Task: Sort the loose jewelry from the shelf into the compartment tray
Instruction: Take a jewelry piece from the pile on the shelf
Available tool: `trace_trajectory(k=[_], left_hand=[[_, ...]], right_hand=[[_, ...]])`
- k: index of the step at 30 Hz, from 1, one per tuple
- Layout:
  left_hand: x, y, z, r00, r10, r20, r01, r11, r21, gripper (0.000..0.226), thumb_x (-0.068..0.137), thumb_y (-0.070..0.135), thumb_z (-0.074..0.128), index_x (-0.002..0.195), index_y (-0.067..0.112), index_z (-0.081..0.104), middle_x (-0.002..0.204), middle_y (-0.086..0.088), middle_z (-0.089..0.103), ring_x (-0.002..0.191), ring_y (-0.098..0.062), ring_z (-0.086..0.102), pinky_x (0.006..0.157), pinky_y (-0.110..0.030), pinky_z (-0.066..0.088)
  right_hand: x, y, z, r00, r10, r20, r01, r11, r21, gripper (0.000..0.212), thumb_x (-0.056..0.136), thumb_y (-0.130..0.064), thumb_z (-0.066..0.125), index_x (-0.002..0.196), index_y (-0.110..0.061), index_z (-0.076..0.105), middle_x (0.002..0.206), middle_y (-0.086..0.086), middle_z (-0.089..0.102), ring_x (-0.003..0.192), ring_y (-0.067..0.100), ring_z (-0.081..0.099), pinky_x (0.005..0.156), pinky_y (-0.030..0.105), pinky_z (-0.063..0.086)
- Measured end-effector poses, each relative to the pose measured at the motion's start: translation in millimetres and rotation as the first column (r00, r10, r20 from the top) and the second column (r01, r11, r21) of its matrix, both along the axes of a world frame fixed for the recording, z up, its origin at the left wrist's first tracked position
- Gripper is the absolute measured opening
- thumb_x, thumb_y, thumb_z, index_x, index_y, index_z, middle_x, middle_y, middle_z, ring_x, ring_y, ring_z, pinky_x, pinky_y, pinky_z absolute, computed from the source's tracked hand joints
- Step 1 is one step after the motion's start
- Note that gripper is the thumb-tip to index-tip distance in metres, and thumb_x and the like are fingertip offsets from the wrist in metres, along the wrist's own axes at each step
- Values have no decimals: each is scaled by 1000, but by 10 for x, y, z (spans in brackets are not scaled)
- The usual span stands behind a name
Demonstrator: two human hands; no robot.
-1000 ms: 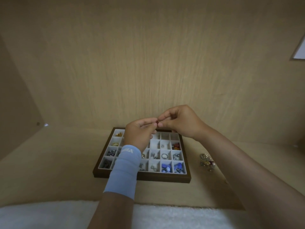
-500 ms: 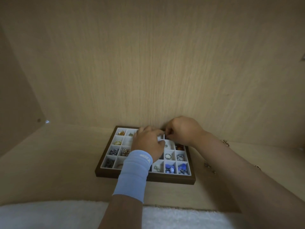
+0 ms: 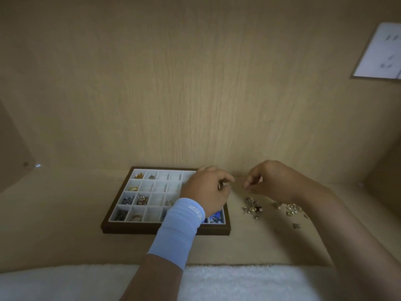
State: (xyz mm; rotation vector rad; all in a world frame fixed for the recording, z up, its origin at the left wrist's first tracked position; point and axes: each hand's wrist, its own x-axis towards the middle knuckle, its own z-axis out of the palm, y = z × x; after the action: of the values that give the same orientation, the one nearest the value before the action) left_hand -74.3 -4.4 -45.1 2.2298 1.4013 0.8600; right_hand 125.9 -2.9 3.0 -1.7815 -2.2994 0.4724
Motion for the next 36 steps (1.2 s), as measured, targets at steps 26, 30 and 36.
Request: trace_trajectory(k=[26, 30, 36], left_hand=[[291, -133, -133, 975, -56, 215, 27, 990, 139, 28, 79, 34, 74, 105, 39, 66, 92, 17, 68, 90, -1, 60, 82, -32, 53], [277, -138, -84, 929, -10, 370, -12, 998, 58, 16, 82, 24, 75, 95, 33, 71, 85, 15, 70, 87, 0, 63, 80, -24, 54], [159, -127, 14, 863, 59, 502, 0, 993, -116, 15, 81, 18, 76, 94, 25, 73, 83, 9, 74, 84, -1, 68, 80, -18, 54]], right_hand=[[147, -191, -130, 709, -185, -681, 77, 980, -186, 15, 80, -22, 82, 88, -9, 80, 57, 0, 63, 46, 7, 46, 43, 18, 36], [95, -194, -160, 646, -183, -741, 22, 975, -221, 11, 84, -25, 78, 88, -15, 81, 70, 0, 72, 51, 11, 46, 44, 19, 34], [-4, -167, -212, 573, -194, -796, 60, 979, -196, 13, 86, -14, 76, 98, -10, 78, 62, 3, 65, 48, 11, 46, 41, 18, 35]])
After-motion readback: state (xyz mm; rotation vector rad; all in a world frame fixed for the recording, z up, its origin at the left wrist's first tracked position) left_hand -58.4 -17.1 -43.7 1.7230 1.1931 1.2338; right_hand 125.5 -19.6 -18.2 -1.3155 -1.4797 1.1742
